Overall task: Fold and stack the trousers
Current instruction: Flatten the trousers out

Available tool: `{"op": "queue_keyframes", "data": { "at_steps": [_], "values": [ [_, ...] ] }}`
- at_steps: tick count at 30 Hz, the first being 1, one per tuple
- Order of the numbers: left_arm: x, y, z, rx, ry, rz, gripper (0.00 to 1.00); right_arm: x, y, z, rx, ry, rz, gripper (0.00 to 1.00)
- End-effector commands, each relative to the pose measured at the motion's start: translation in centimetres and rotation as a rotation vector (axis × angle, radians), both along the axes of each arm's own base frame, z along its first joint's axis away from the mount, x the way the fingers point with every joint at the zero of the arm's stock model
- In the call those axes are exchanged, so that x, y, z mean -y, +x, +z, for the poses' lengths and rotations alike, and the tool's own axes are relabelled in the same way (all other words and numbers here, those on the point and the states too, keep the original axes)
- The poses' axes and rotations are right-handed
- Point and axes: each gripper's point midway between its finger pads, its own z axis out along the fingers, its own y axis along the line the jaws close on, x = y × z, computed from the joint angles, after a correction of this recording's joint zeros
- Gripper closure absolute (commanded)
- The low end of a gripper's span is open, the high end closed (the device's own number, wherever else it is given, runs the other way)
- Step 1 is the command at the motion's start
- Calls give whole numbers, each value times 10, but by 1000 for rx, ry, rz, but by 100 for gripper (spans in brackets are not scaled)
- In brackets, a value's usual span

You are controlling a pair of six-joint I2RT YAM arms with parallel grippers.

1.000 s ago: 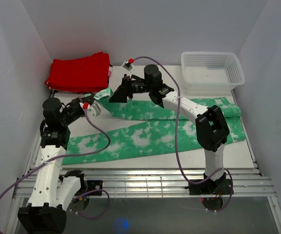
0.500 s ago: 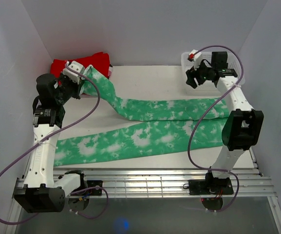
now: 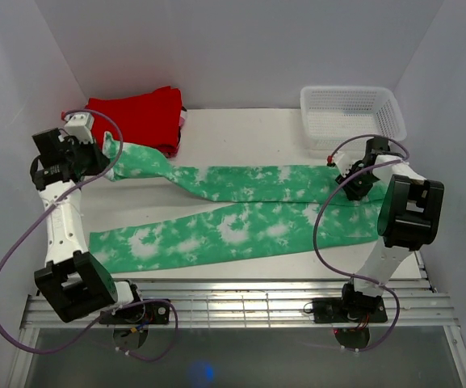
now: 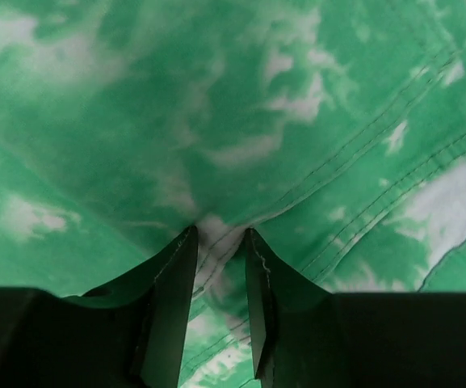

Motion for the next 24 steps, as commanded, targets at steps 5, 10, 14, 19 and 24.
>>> {"op": "queue_keyframes", "data": {
  "at_steps": [5,10,14,19,24],
  "values": [
    [-33,-23,-3,-31,-126,28,100,-28,-123,-8,-179,55,90,70],
    [-52,-29,-16,-60,-137,28,100,-61,-149,37,-139,205,109,64],
    [-37,-33,-15,-38,-131,-91,100,-50,-109,91,73,220,34,30],
    [-32,-35,-22,-48,-137,-128,100,-22,-66,129,165,245,-87,9],
    [-29,-33,-21,-40,-169,-163,100,11,-36,99,91,216,-212,7]
  ]
}}
